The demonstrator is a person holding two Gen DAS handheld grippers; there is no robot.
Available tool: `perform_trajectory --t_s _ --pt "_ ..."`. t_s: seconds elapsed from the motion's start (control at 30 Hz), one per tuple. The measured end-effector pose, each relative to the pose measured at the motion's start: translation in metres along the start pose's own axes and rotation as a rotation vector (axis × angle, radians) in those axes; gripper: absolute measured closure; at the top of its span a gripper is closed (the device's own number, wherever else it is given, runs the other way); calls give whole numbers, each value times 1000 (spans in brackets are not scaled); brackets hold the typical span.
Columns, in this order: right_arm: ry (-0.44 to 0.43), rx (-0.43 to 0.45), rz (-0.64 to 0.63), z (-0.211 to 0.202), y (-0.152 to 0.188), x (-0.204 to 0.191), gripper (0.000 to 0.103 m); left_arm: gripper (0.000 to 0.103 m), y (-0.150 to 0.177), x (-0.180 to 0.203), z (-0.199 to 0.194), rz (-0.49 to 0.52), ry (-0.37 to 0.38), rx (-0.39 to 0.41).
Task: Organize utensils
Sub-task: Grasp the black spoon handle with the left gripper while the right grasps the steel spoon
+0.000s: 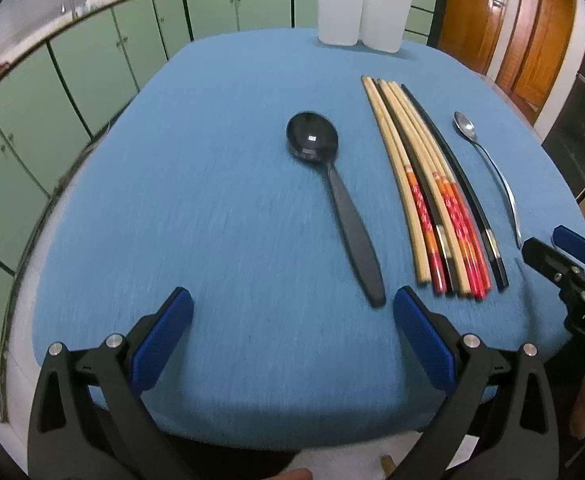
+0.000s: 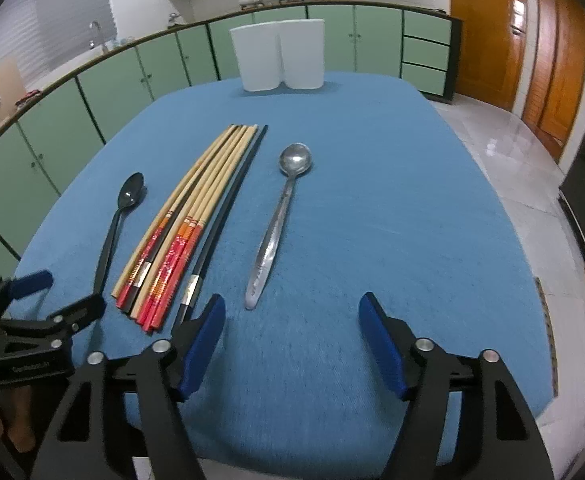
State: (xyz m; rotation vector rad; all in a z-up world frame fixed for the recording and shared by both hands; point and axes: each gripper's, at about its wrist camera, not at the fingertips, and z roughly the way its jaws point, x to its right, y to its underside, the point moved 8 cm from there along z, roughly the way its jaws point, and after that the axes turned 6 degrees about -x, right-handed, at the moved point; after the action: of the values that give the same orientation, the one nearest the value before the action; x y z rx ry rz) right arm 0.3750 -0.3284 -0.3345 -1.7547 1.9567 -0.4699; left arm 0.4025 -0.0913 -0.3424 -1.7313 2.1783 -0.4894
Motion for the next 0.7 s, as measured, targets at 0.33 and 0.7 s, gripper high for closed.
perform_trajectory --t_s 0.33,0.7 --pt "26 52 -50 4 -12 17 61 30 -8 -29 -7 -56 -40 62" --pt "-34 88 -102 5 -12 0 92 68 -13 -11 -9 -20 -8 101"
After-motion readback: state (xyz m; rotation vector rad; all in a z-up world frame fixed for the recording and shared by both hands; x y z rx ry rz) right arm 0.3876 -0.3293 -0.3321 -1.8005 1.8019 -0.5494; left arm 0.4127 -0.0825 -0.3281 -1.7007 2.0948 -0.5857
